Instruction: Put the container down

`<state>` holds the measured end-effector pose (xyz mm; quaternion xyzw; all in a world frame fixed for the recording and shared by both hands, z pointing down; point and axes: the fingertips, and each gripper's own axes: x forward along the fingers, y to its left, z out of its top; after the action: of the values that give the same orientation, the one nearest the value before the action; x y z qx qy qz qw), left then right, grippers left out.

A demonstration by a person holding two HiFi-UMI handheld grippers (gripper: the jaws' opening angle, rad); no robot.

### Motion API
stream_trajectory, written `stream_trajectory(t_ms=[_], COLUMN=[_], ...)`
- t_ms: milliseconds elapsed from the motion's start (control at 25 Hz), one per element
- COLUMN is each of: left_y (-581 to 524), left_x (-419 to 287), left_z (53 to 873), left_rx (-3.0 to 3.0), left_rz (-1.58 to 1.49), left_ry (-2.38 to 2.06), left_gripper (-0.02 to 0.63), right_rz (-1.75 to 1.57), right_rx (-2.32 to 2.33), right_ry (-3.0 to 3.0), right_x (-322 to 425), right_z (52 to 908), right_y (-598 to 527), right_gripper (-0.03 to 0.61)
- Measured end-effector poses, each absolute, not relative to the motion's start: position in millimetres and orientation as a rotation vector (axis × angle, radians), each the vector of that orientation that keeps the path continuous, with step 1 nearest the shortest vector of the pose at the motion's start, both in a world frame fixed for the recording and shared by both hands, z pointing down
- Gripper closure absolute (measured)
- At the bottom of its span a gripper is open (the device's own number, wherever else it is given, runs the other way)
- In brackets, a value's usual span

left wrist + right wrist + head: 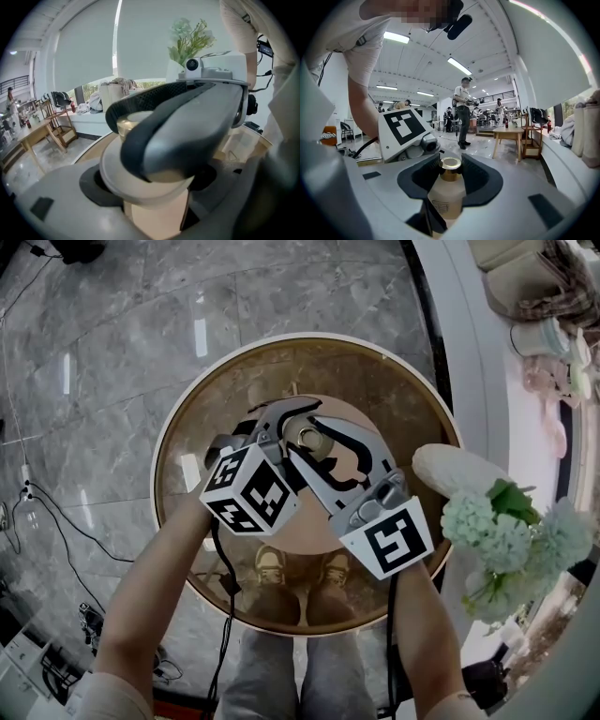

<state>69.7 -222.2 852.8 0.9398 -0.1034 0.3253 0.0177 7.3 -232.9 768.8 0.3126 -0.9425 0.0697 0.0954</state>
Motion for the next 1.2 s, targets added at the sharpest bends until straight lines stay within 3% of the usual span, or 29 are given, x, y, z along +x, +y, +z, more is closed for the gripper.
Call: stream_trajectory(t_ms=[680, 1120, 1200], left_y=[-222, -212, -212], left_x=[39, -3, -9], left_z=[846, 795, 773], left_rx=[2.83, 2.754, 2.754], left_rz=[1.007, 0.928, 0.869], left_ry=[-0.519, -0.667, -0.709], left_gripper=[0.261, 0.262, 0.262], right_rz=[0.271, 0.153, 0.151], right_rx=[0.959, 1.012, 1.054], right_ry=[-2.793, -2.768, -2.762], right_x=[5, 1, 2], right_z=[764, 704, 684], right_y=[-236, -229, -230], right_gripper=[0.41, 0.413, 0.44])
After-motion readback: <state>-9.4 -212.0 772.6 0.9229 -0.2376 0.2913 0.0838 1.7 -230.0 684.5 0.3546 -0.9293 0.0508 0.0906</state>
